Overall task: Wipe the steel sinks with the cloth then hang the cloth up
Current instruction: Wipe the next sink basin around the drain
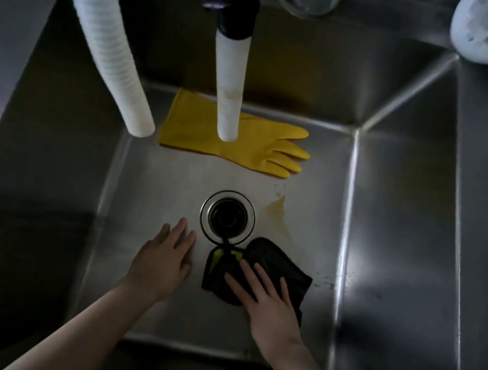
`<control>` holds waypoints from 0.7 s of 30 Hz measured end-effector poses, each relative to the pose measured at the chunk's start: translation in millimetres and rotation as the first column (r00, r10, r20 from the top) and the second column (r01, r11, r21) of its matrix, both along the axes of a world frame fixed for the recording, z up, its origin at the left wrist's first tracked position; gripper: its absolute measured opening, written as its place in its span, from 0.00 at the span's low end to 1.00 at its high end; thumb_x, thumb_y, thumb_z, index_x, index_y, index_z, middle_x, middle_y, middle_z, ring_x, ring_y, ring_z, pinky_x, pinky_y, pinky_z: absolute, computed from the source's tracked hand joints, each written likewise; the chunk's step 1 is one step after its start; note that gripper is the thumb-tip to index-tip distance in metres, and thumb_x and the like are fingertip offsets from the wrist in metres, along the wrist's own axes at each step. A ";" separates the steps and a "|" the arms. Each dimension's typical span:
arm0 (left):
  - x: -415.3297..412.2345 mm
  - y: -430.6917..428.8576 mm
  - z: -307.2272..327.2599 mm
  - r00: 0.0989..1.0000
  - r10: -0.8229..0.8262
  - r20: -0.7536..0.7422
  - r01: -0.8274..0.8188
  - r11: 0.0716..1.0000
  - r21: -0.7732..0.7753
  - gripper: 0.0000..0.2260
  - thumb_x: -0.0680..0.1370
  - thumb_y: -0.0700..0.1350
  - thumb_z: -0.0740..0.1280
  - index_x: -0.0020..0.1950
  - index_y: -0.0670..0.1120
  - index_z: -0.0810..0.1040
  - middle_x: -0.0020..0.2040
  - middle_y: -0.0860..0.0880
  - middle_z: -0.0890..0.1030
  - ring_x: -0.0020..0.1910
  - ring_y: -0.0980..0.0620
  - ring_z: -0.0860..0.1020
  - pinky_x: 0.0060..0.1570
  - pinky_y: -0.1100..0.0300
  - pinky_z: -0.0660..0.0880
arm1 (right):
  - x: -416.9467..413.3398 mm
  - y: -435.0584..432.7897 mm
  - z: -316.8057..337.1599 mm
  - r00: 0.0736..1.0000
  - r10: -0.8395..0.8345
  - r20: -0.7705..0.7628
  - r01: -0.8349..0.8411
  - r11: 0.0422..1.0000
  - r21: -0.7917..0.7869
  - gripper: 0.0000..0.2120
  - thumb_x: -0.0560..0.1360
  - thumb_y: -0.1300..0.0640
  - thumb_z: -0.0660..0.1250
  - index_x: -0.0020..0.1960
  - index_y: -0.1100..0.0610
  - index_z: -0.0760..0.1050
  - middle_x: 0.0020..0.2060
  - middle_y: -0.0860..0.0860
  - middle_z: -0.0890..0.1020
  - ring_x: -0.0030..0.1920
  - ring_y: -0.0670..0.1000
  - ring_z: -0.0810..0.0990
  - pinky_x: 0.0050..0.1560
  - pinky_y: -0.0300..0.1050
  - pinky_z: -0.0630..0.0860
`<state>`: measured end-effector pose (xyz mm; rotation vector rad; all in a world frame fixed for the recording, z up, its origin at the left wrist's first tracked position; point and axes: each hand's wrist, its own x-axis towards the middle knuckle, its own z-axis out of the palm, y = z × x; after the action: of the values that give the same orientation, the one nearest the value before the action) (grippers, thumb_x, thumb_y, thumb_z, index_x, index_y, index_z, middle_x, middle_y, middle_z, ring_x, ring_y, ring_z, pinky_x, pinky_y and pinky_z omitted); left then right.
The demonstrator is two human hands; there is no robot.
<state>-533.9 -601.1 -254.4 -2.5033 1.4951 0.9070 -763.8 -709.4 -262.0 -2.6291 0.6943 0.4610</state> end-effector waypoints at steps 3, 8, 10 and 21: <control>1.5 -2.4 -2.7 1.000 0.013 -0.003 -0.013 1.000 -0.002 0.28 0.74 0.53 0.60 0.74 0.47 0.64 0.77 0.43 0.58 0.72 0.37 0.62 0.64 0.44 0.70 | 24.5 -24.0 1.1 0.976 -0.216 -0.012 0.215 0.976 -0.030 0.44 0.72 0.66 0.63 0.76 0.39 0.44 0.78 0.46 0.44 0.77 0.54 0.45 0.72 0.67 0.51; 1.9 1.1 -11.3 1.000 -0.026 0.010 0.025 0.998 0.052 0.29 0.74 0.54 0.60 0.74 0.47 0.63 0.76 0.41 0.58 0.71 0.36 0.63 0.64 0.44 0.71 | 67.4 -80.1 -9.2 0.986 -0.146 0.081 0.158 0.972 -0.175 0.37 0.71 0.60 0.68 0.75 0.44 0.57 0.74 0.50 0.63 0.73 0.59 0.62 0.69 0.69 0.56; 4.9 4.4 -18.5 0.997 -0.066 0.040 0.062 0.993 0.097 0.30 0.74 0.56 0.58 0.75 0.47 0.61 0.77 0.41 0.57 0.72 0.37 0.62 0.65 0.45 0.69 | 81.0 -104.2 -10.6 0.982 -0.161 0.101 0.178 0.966 -0.185 0.34 0.73 0.56 0.67 0.75 0.44 0.57 0.75 0.51 0.62 0.73 0.59 0.61 0.69 0.68 0.57; 0.7 -2.7 -9.4 1.000 0.013 -0.003 -0.012 0.996 0.091 0.31 0.76 0.55 0.63 0.76 0.49 0.57 0.78 0.45 0.50 0.75 0.42 0.57 0.68 0.48 0.67 | 20.2 -83.8 -10.9 0.793 -0.598 0.116 0.607 0.765 -0.213 0.30 0.75 0.52 0.63 0.75 0.46 0.59 0.75 0.55 0.61 0.73 0.60 0.61 0.64 0.66 0.65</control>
<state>-533.2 -603.8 -263.8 -2.4510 1.4074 0.9593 -743.6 -793.2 -272.9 -2.4079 1.5978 0.1285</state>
